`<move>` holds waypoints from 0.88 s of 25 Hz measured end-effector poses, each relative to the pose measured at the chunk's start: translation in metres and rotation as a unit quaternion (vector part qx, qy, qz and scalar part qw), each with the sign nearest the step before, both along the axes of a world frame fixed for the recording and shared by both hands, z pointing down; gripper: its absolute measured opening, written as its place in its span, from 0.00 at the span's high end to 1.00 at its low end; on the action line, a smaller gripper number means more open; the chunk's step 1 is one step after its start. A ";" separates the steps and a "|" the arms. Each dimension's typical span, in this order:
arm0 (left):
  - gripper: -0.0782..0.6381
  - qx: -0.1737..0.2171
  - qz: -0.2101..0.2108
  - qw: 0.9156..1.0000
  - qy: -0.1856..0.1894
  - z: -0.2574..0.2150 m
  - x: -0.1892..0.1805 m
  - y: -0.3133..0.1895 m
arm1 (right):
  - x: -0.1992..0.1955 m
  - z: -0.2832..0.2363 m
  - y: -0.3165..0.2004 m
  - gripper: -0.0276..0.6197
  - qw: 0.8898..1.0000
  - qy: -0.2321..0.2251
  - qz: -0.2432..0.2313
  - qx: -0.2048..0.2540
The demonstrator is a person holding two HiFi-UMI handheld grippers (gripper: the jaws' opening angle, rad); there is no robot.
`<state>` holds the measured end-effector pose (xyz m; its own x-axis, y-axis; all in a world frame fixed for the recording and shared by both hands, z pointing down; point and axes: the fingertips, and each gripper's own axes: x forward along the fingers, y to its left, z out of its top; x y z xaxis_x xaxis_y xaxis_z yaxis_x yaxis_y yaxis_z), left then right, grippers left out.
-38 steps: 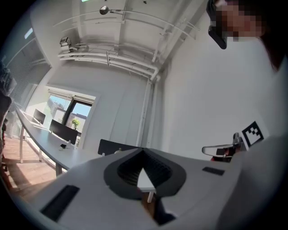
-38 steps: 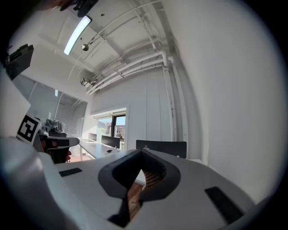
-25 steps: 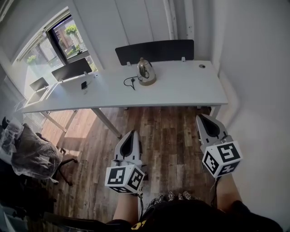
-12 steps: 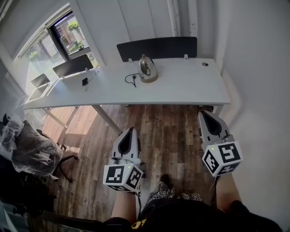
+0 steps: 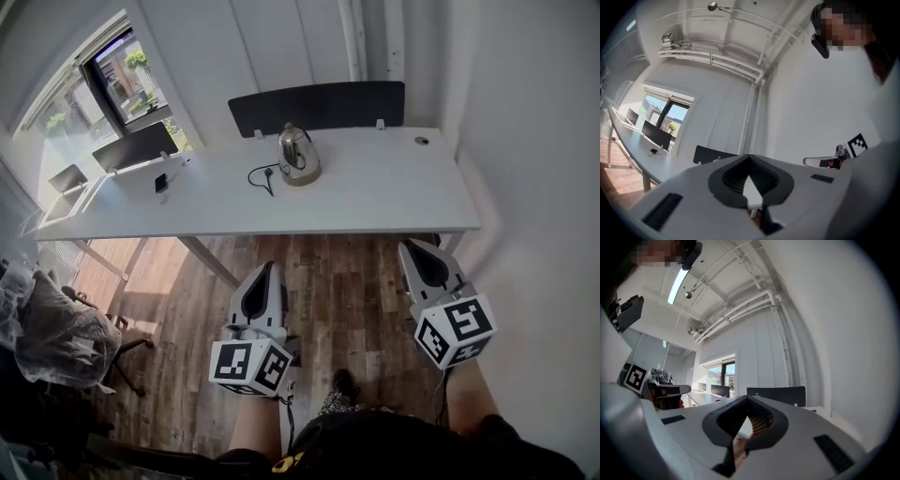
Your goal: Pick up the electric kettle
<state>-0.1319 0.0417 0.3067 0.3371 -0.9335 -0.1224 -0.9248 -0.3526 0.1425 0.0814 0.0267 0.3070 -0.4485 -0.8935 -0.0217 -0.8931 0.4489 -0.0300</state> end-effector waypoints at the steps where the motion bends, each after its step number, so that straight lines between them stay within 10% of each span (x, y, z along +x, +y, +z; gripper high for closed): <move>1: 0.89 0.000 0.000 1.000 0.003 0.000 -0.003 -0.010 | -0.003 0.000 -0.010 0.95 1.000 0.000 0.001 0.001; 22: 0.89 -0.012 0.009 1.000 0.003 0.001 -0.066 -0.143 | -0.052 -0.013 -0.148 0.95 1.000 -0.005 0.012 0.002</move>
<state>-0.1983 -0.1011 0.3080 0.3524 -0.9303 -0.1014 -0.9180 -0.3647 0.1559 0.0294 -0.1216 0.2935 -0.4270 -0.9037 -0.0303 -0.9031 0.4279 -0.0363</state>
